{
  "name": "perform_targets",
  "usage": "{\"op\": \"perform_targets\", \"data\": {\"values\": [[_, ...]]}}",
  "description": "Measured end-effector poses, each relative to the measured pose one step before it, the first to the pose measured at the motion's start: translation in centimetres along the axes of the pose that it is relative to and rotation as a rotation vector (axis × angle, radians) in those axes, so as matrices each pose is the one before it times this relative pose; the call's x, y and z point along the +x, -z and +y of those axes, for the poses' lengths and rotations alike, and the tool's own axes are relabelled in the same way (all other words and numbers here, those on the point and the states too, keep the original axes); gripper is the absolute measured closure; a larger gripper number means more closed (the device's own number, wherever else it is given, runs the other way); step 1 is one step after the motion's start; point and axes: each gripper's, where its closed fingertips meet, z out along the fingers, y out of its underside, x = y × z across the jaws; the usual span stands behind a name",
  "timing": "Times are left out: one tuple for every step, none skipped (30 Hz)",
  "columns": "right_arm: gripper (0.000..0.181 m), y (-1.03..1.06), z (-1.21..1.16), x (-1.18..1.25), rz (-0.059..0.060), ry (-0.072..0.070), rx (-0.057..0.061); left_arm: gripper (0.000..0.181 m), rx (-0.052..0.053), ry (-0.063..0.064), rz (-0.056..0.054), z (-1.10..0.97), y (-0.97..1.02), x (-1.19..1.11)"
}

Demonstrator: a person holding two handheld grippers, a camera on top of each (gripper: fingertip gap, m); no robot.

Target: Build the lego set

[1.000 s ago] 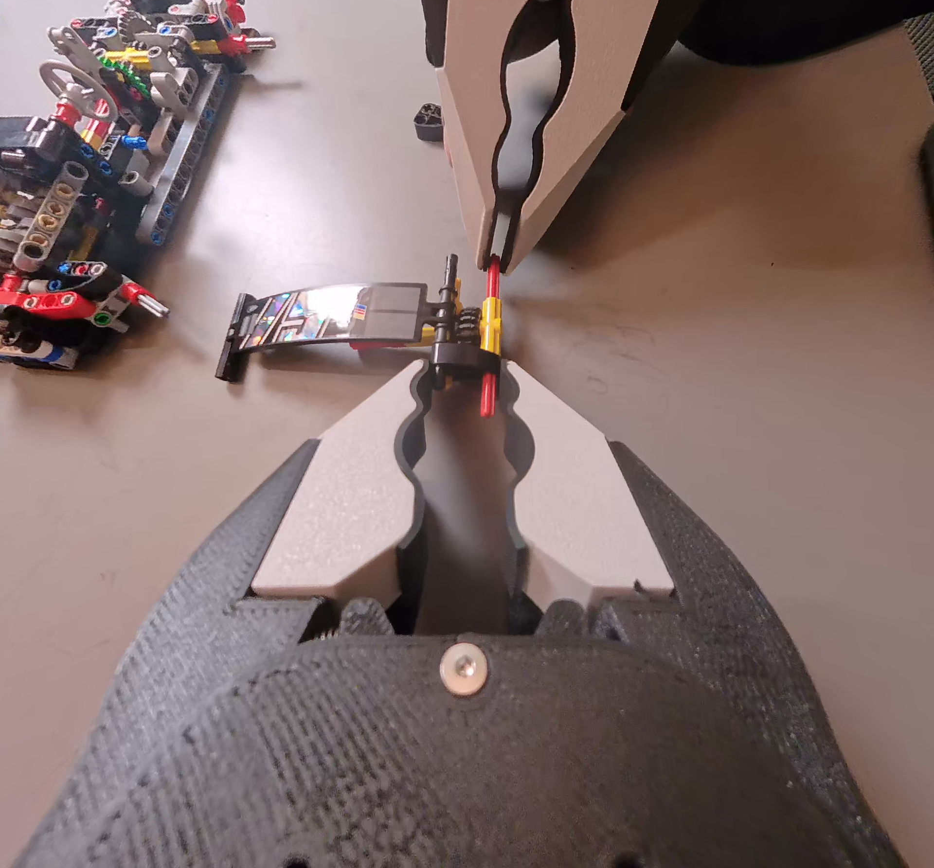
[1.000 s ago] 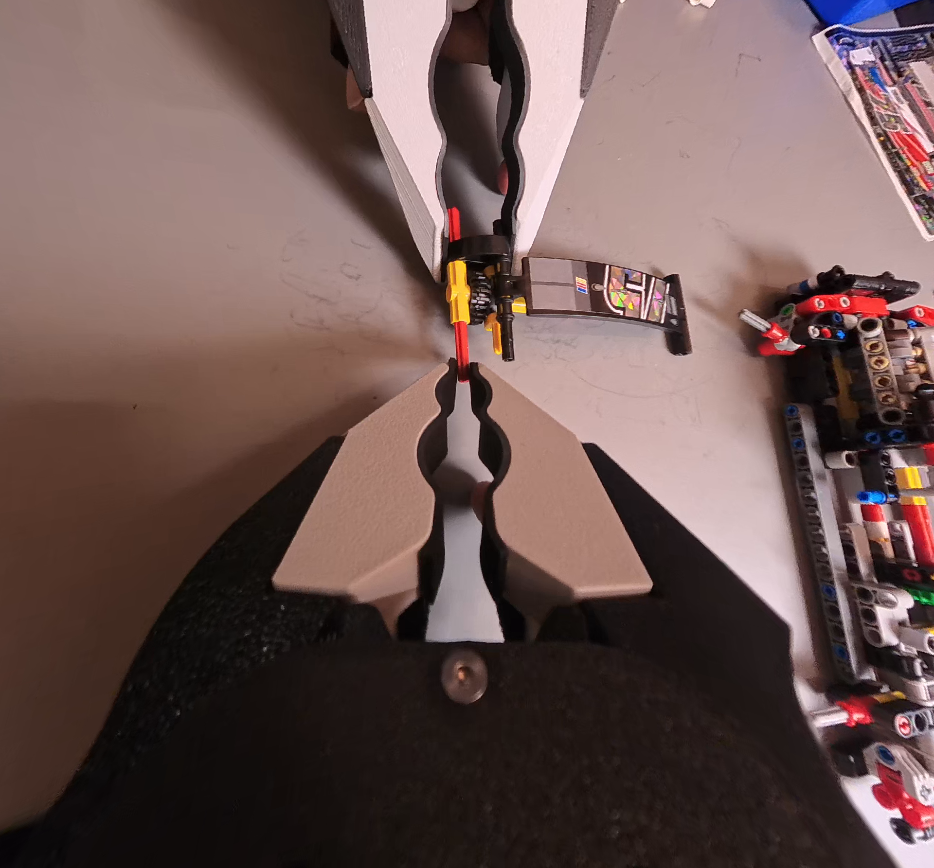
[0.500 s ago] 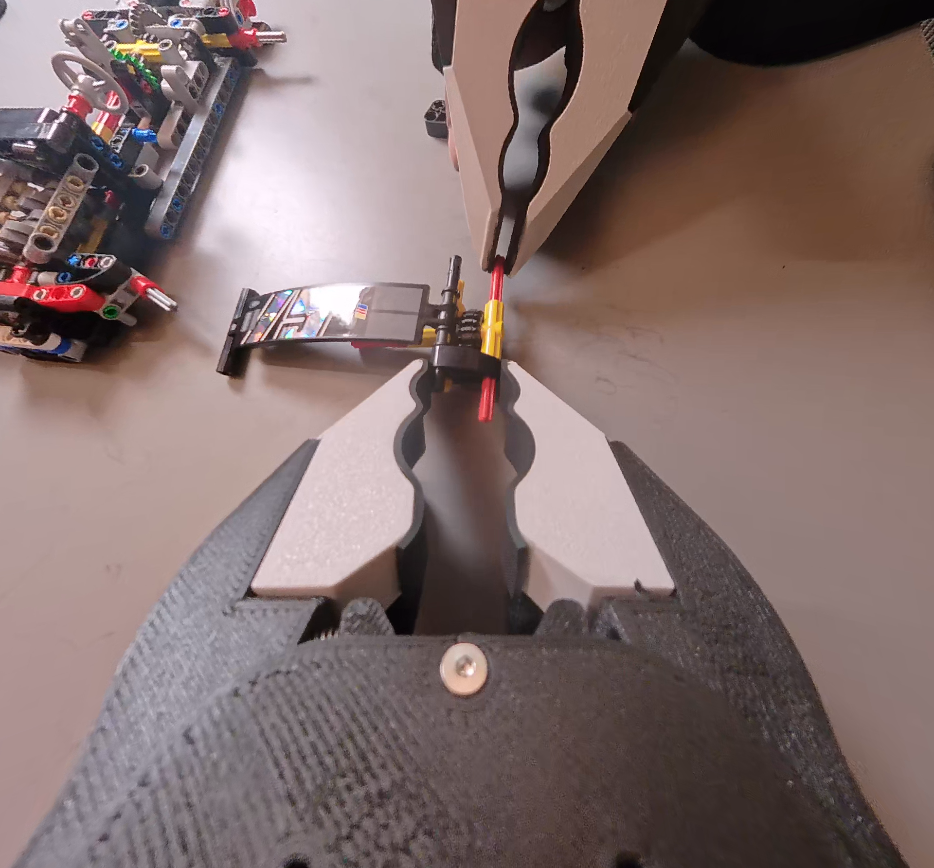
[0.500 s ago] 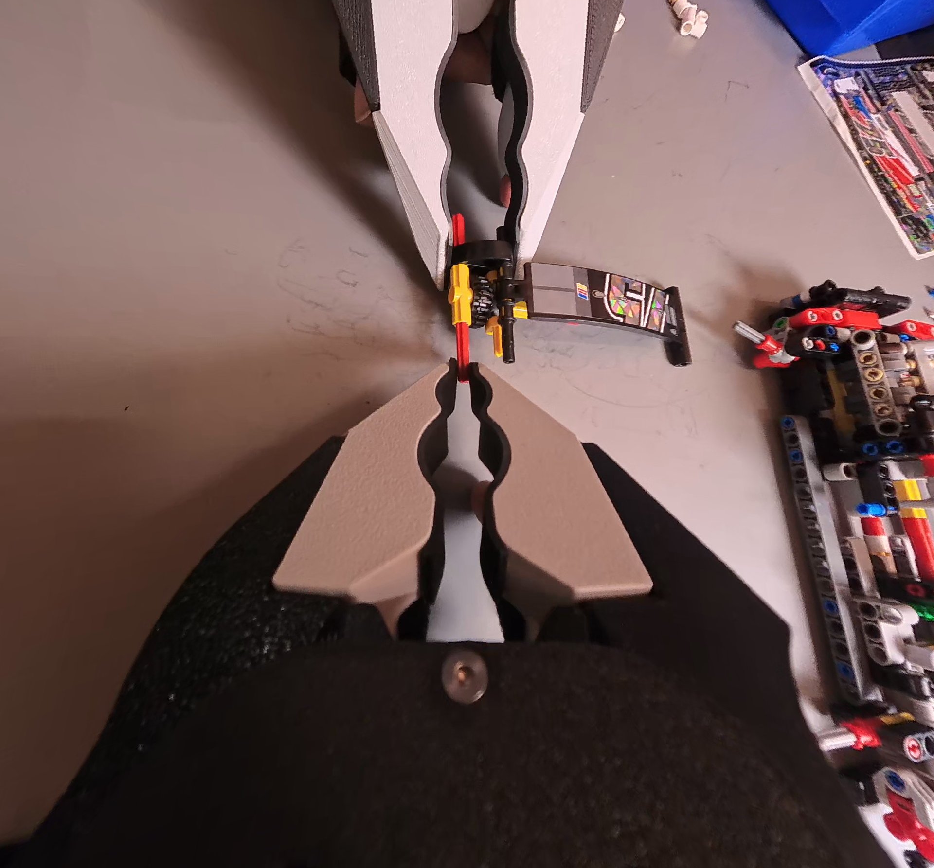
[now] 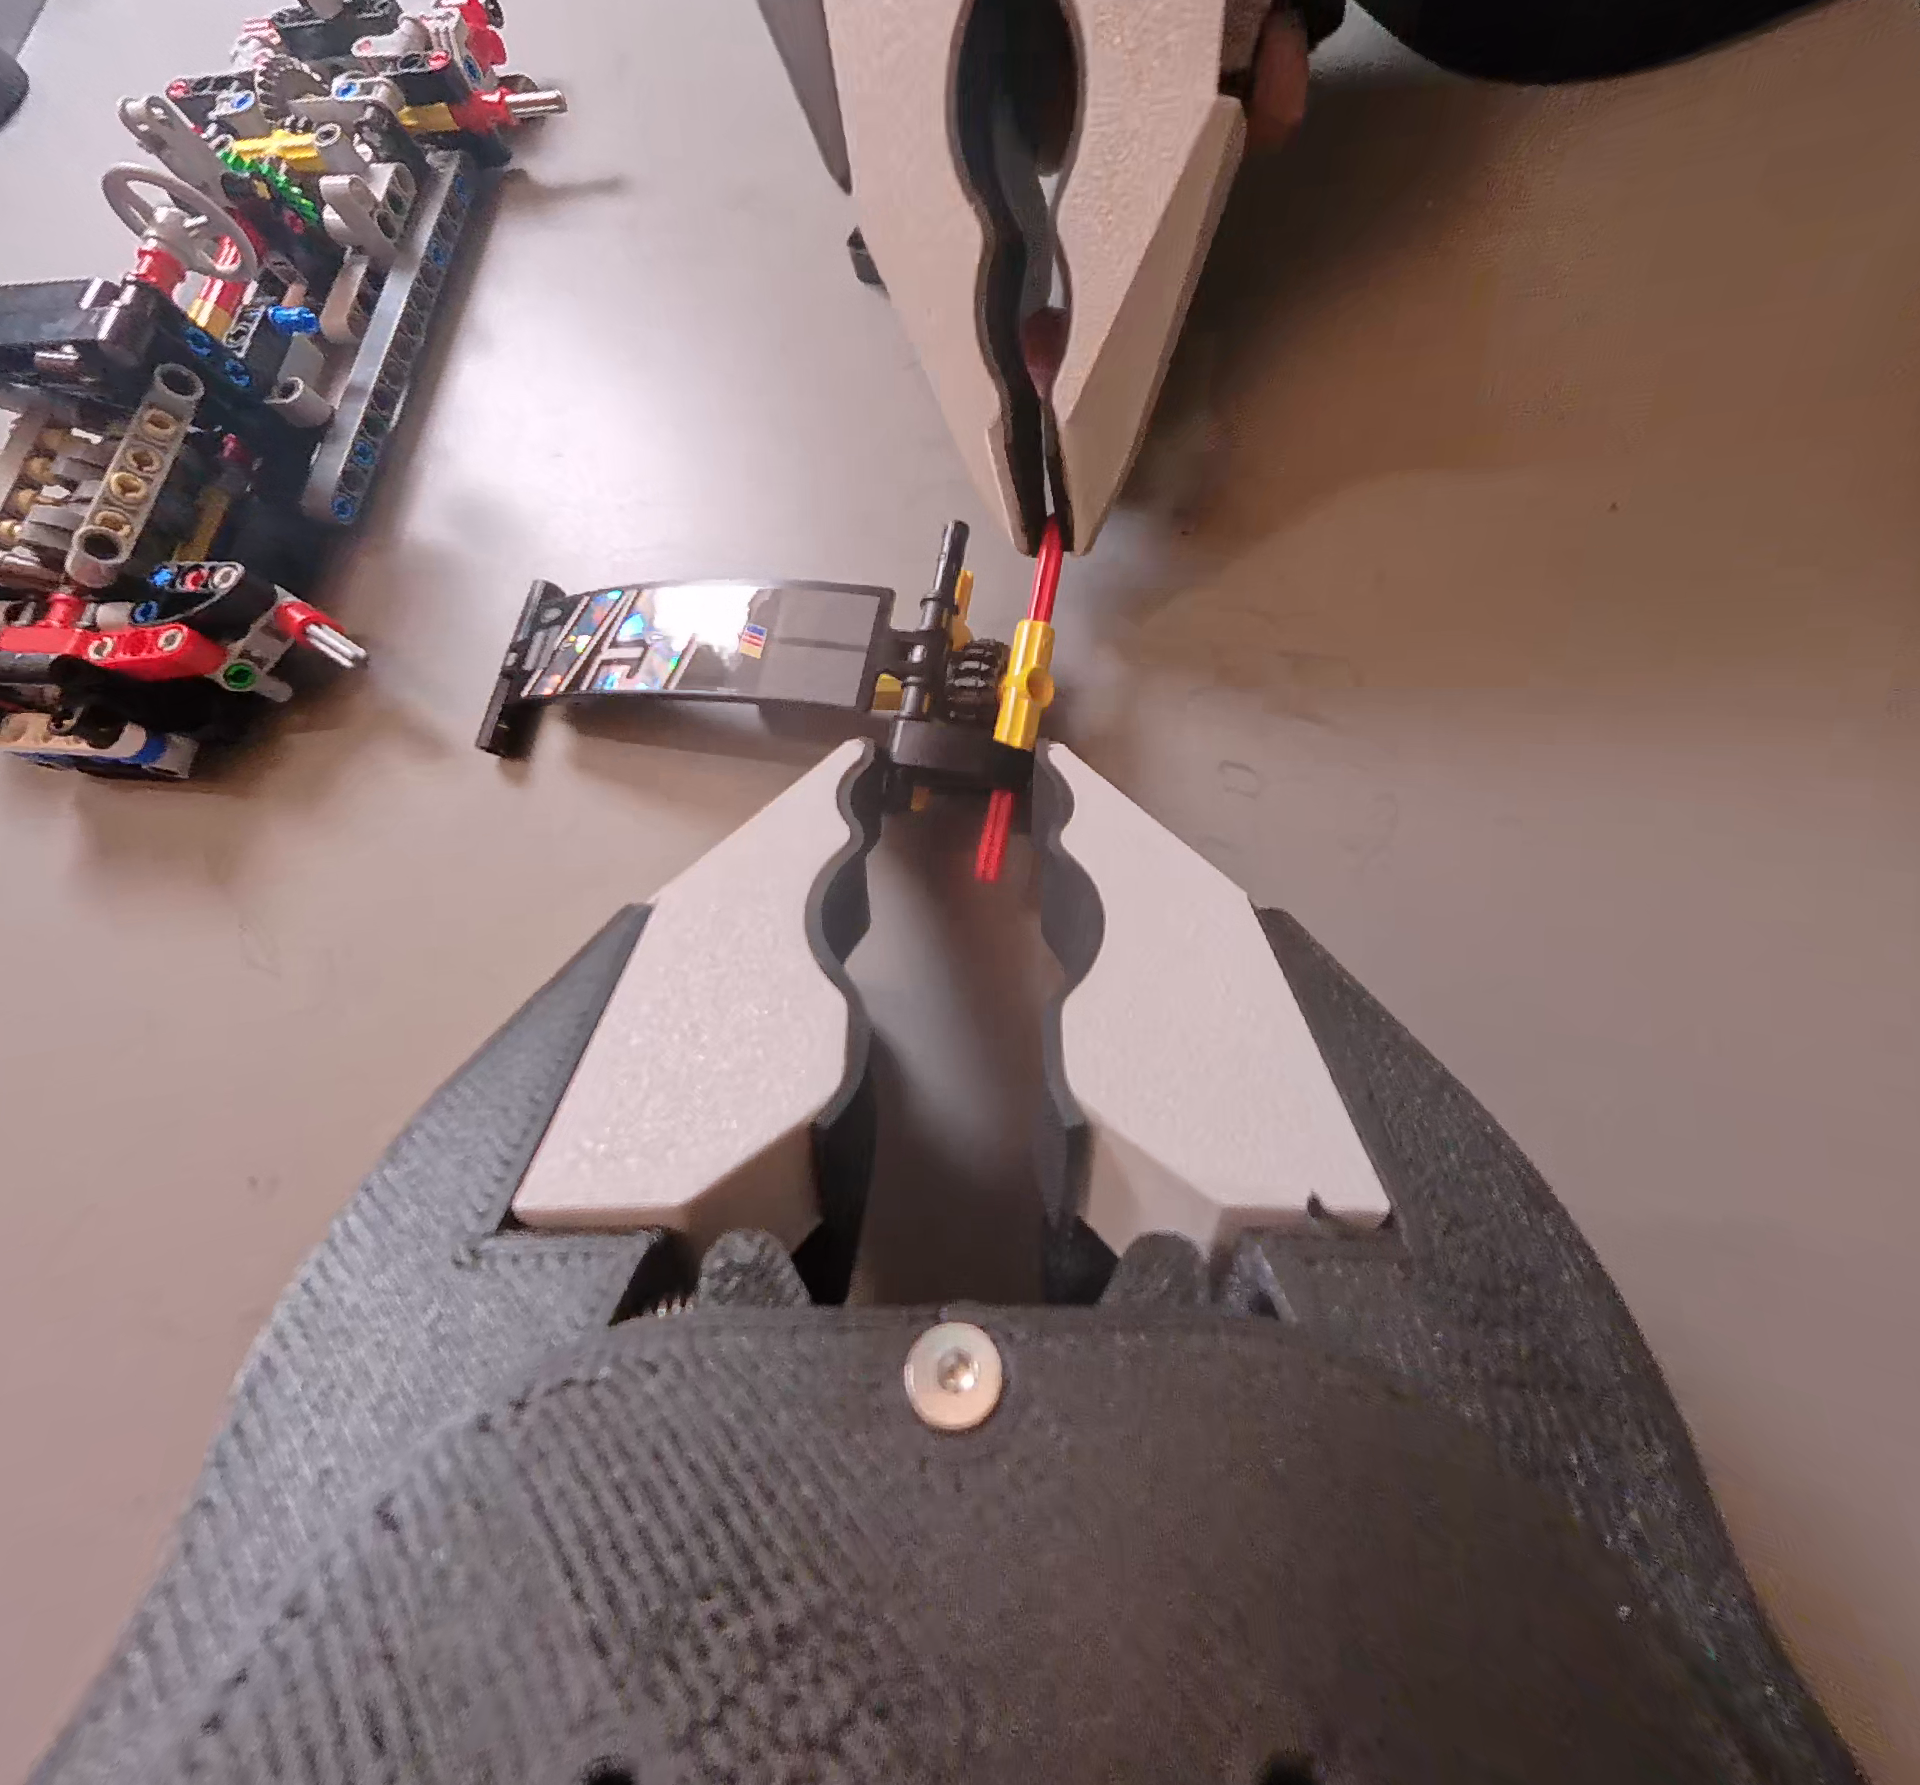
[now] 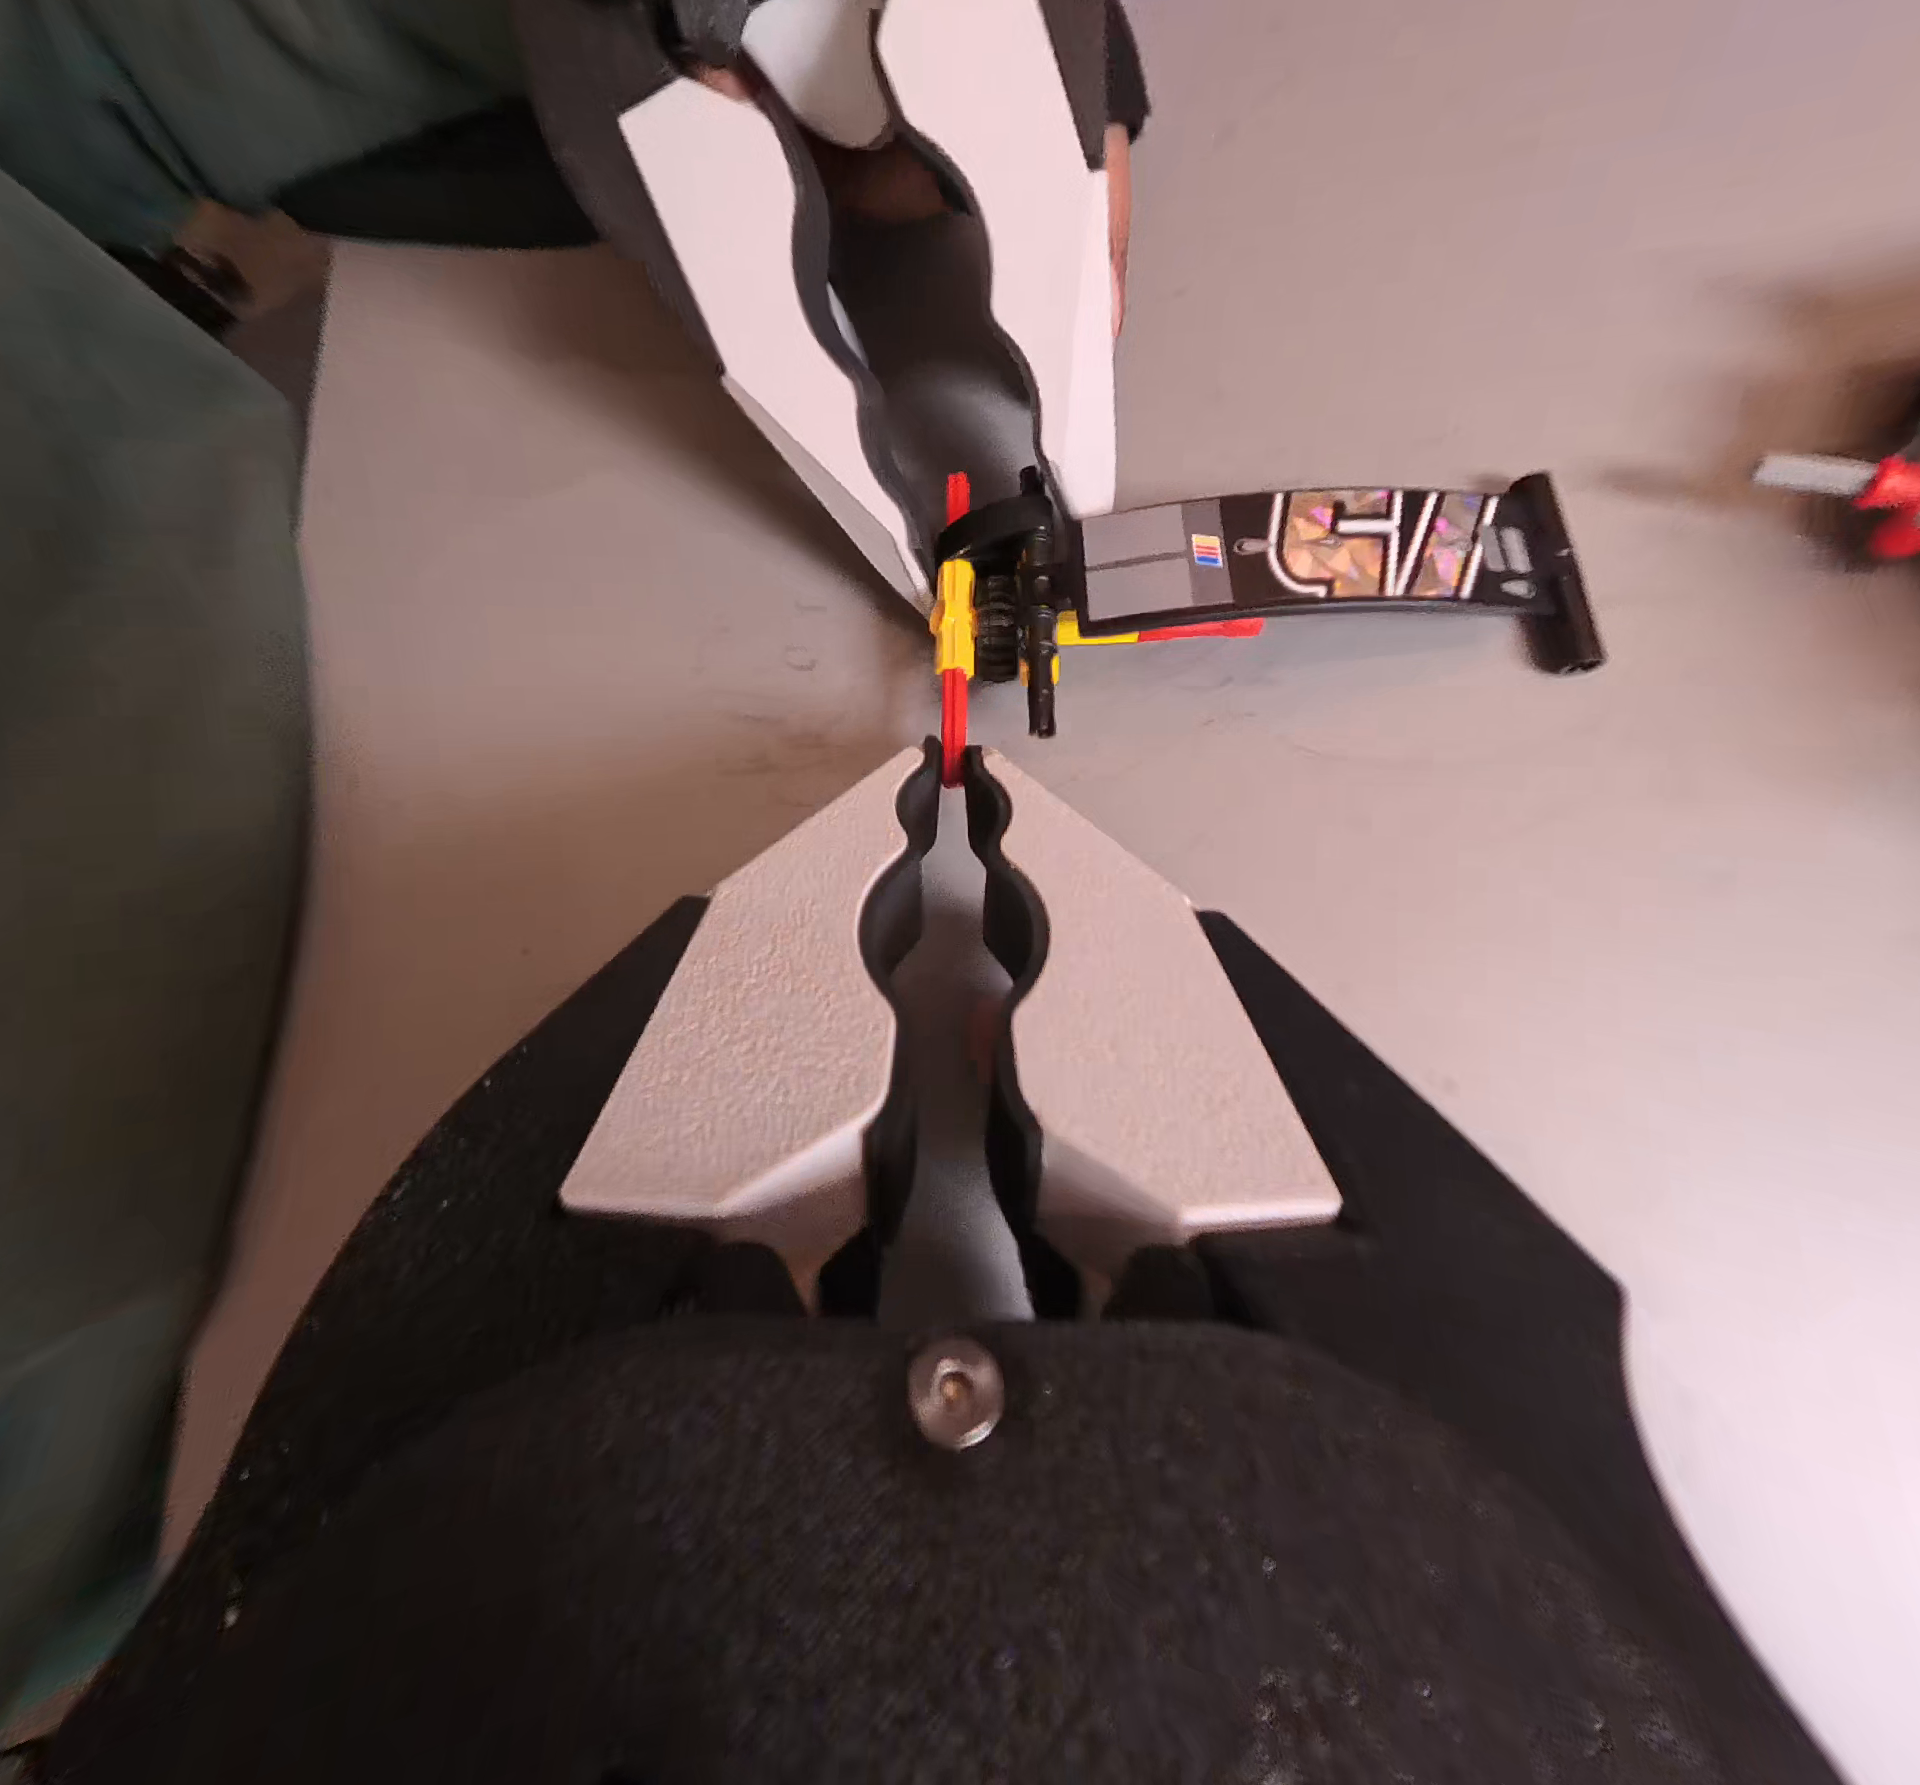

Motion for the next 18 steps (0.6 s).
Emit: {"op": "perform_targets", "data": {"values": [[0.180, 0.013, -0.047, 0.009, -0.0235, -0.0430, -0.0009, 0.155, 0.0009, -0.0072, -0.0026, 0.006, 0.021, 0.003], [0.180, -0.020, -0.017, -0.025, -0.0242, -0.0382, -0.0017, 0.155, 0.0009, -0.0083, -0.0045, -0.004, 0.027, -0.032], [0.180, -0.014, 0.034, -0.127, -0.0302, -0.0374, -0.0042, 0.154, 0.0011, -0.0074, -0.0016, -0.005, 0.014, 0.021], [0.180, -0.025, 0.069, -0.140, -0.0332, -0.0429, -0.0069, 0.154, 0.0008, -0.0070, -0.0004, -0.015, 0.017, 0.046], [0.180, -0.005, -0.048, -0.017, -0.0262, -0.0410, 0.0009, 0.154, 0.0002, -0.0093, -0.0040, -0.019, 0.011, -0.009], [0.181, 0.025, -0.132, 0.028, -0.0214, -0.0354, 0.0082, 0.154, -0.0006, -0.0115, -0.0087, -0.003, 0.016, -0.068], [0.181, 0.018, -0.073, -0.022, -0.0248, -0.0346, 0.0059, 0.154, -0.0011, -0.0113, -0.0078, 0.001, 0.015, -0.061], [0.180, 0.028, -0.047, -0.053, -0.0245, -0.0319, 0.0053, 0.154, -0.0010, -0.0086, -0.0046, 0.011, 0.020, -0.030], [0.180, 0.044, -0.046, -0.005, -0.0186, -0.0245, 0.0058, 0.155, -0.0012, -0.0039, -0.0035, 0.003, 0.011, -0.021], [0.180, 0.056, -0.055, 0.008, -0.0126, -0.0169, 0.0049, 0.155, -0.0015, 0.0007, -0.0007, 0.010, -0.006, -0.015], [0.180, 0.006, -0.020, 0.013, -0.0063, -0.0091, 0.0011, 0.155, -0.0014, 0.0044, 0.0010, 0.005, 0.004, -0.010], [0.180, -0.012, -0.012, 0.012, 0.0010, -0.0022, -0.0014, 0.155, -0.0013, 0.0074, 0.0025, 0.026, 0.001, -0.012], [0.180, -0.035, 0.032, 0.015, 0.0067, 0.0046, -0.0042, 0.155, 0.0001, 0.0092, 0.0044, 0.029, -0.005, 0.002], [0.180, -0.023, 0.034, 0.024, 0.0109, 0.0089, -0.0037, 0.155, 0.0014, 0.0103, 0.0048, 0.015, -0.008, 0.009], [0.180, -0.012, -0.004, 0.031, 0.0140, 0.0158, -0.0026, 0.155, 0.0000, 0.0098, 0.0040, 0.022, -0.008, 0.007], [0.179, 0.025, -0.063, 0.119, 0.0227, 0.0294, 0.0015, 0.156, -0.0015, 0.0104, 0.0001, 0.039, -0.009, -0.074], [0.178, 0.049, -0.115, 0.151, 0.0296, 0.0404, 0.0044, 0.156, -0.0010, 0.0114, 0.0004, 0.049, 0.004, -0.080], [0.173, 0.073, -0.097, -0.002, 0.0232, 0.0555, 0.0031, 0.156, -0.0006, 0.0115, 0.0043, 0.049, 0.012, -0.024]]}}
